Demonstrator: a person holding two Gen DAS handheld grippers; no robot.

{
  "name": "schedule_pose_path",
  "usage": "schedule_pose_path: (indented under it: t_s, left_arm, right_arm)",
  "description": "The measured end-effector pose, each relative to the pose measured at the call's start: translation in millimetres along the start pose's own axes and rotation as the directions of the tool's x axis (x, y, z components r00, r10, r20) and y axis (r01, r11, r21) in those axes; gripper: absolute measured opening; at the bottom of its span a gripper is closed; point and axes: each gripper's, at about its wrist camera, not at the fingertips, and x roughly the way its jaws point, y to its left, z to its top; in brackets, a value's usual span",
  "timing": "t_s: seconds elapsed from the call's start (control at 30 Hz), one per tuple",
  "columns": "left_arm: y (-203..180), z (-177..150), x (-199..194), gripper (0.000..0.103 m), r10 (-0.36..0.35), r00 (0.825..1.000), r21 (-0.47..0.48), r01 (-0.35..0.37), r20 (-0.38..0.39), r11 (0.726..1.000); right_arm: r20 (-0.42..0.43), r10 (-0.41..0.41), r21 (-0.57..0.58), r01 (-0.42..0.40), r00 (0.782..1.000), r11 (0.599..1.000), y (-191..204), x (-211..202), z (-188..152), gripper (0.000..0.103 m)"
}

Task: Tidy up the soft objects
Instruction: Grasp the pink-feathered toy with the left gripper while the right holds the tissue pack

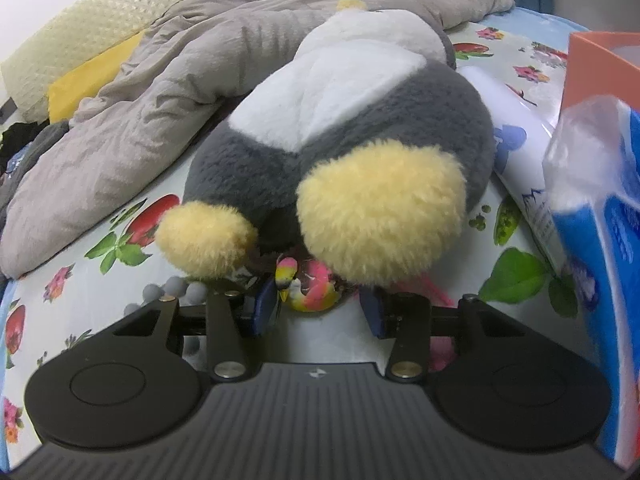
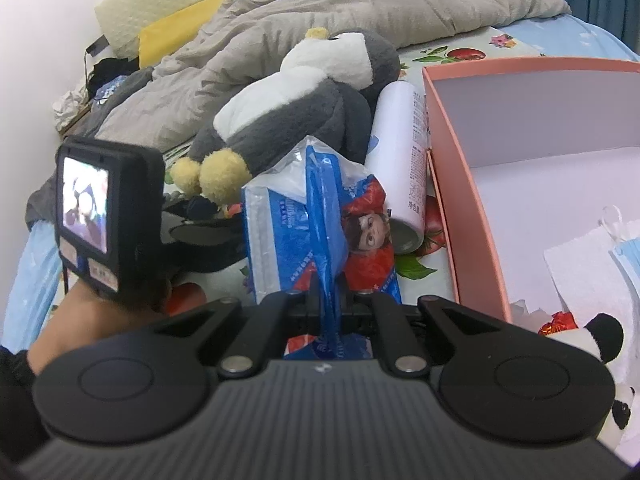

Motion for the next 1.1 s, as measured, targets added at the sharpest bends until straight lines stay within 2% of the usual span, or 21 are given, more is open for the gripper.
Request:
schedule_pose_path:
  t_s: [0.13, 0.4, 0.63, 0.83, 0.93, 1.03, 1.1]
  left_arm:
    - [-5.8, -7.1, -11.2, 0.051, 0.007, 1.000, -0.003, -0.007, -0.005, 1.000]
    - [-14.2, -27.2, -44.8, 0.051, -0.009, 1.000, -0.082, 0.008, -0.011, 0.997]
    - [-18.5, -51.9, -89.0, 0.051, -0.012, 1.000, -0.156, 0.009, -0.014, 0.988]
    - [-17.6, -83.5, -133.5, 0.051, -0.004, 1.000, -0.260, 0.000, -0.017, 0.966]
    - [-16.7, -96.9, -158.1, 0.051, -0.001, 1.000, -0.317, -0.005, -0.019, 0.948]
    - [-22.0, -107.4, -187.2, 0.051, 0.015, 1.000, -0.342, -0.017, -0.010, 0.940]
    - [-23.8, -116.0, -205.5, 0.051, 0.012, 1.000, -0.380, -0.014, -0.009, 0.925]
  right_arm:
    - [0.006, 0.006, -0.013, -0.006, 1.000, 1.000, -0.2, -6.0, -1.2, 0.008]
    - [-0.002, 0.011, -0.086, -0.011, 1.000, 0.996, 5.6, -24.1, -18.6, 0.008]
    - [-0.002, 0.018, -0.124, -0.019, 1.000, 0.992, 8.1, -47.7, -38.8, 0.008]
    - [-0.001, 0.031, -0.161, -0.030, 1.000, 0.987, 9.2, -69.5, -55.5, 0.008]
    - [-0.026, 0.062, -0.189, -0.065, 0.998, 0.980, 9.3, -79.7, -65.8, 0.008]
    - [-0.031, 0.061, -0.208, -0.066, 0.998, 0.976, 7.5, -88.7, -73.1, 0.008]
    - [-0.034, 0.063, -0.211, -0.069, 0.997, 0.975, 6.7, -94.7, -77.2, 0.008]
